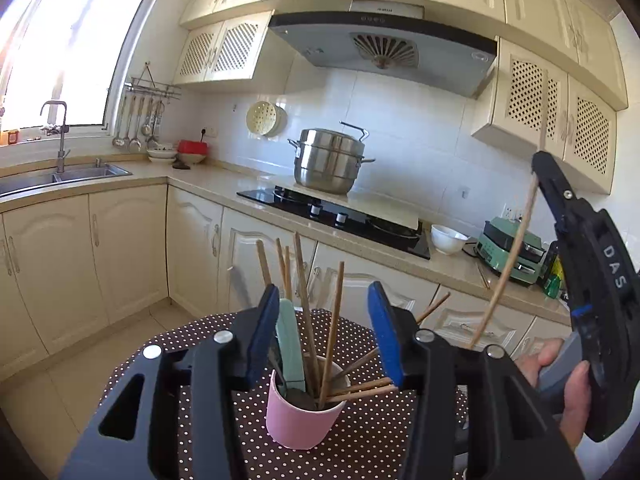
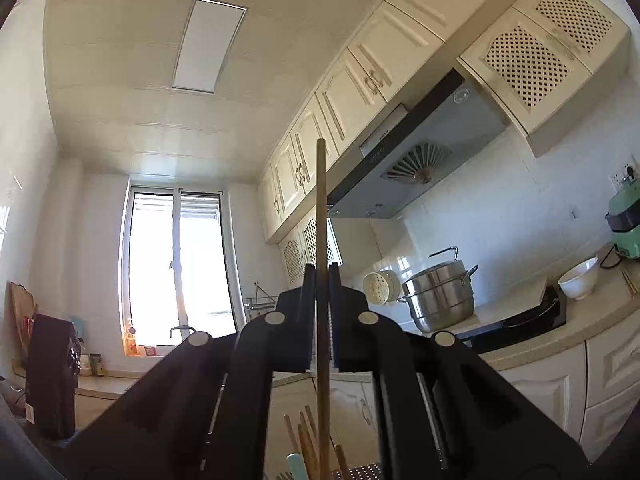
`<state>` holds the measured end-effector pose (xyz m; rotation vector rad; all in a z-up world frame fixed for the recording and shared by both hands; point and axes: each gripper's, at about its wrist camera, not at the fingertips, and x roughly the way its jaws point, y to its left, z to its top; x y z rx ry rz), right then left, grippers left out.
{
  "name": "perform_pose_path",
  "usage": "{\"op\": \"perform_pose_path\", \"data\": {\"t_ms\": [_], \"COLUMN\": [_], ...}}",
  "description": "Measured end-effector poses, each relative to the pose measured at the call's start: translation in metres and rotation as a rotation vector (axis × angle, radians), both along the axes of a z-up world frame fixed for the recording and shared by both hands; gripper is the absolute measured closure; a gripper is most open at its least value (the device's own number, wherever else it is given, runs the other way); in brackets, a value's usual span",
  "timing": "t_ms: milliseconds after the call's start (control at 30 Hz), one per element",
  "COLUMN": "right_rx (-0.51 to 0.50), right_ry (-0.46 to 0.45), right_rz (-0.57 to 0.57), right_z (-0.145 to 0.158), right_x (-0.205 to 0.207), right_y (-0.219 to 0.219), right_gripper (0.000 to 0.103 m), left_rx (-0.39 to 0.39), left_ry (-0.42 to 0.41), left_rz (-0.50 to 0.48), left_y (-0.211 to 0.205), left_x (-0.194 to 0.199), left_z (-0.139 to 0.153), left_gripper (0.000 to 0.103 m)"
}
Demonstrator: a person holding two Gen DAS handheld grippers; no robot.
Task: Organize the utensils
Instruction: 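Lower the wooden chopstick into the pink cup with the right tool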
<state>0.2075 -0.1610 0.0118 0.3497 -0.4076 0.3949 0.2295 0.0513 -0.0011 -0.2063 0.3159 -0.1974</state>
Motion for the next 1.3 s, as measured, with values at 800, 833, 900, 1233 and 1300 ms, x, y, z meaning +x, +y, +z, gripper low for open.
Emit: {"op": "perform_pose_path", "data": {"t_ms": [800,833,900,1233,1300], "right_rx": [-0.115,-0.123,-0.133,-0.167,-0.18], "right_ry": [0.095,0.096,0.097,0.1,0.087], "right_rz": [0.0,-0.006,-0.02,-0.068,-0.089], "right_z": [-0.051,-0.053,-0.056,-0.065,-0.067], "right_x": [0.029,0.031,0.036,0.051,0.05], "right_y": [0.076,0.077,0.079,0.084,0.085], "right_gripper": [0.096,0.096,0.096,0.096,0.096], "left_rx": [-0.069,-0.07,-0.075,-0.092,-0.093], "left_ry": [0.07,0.074,0.086,0.117,0.115], "left_rz": [0.027,0.025,0.019,0.017,0.017], "left_y": [0.042,0.041,0.042,0.045,0.045], "left_x": [0.021,0.026,0.034,0.058,0.061], "left_z": [-0.032,-0.034,-0.04,-0.057,-0.057], "left_gripper": [0.055,0.055,0.055,0.055,0.055]}}
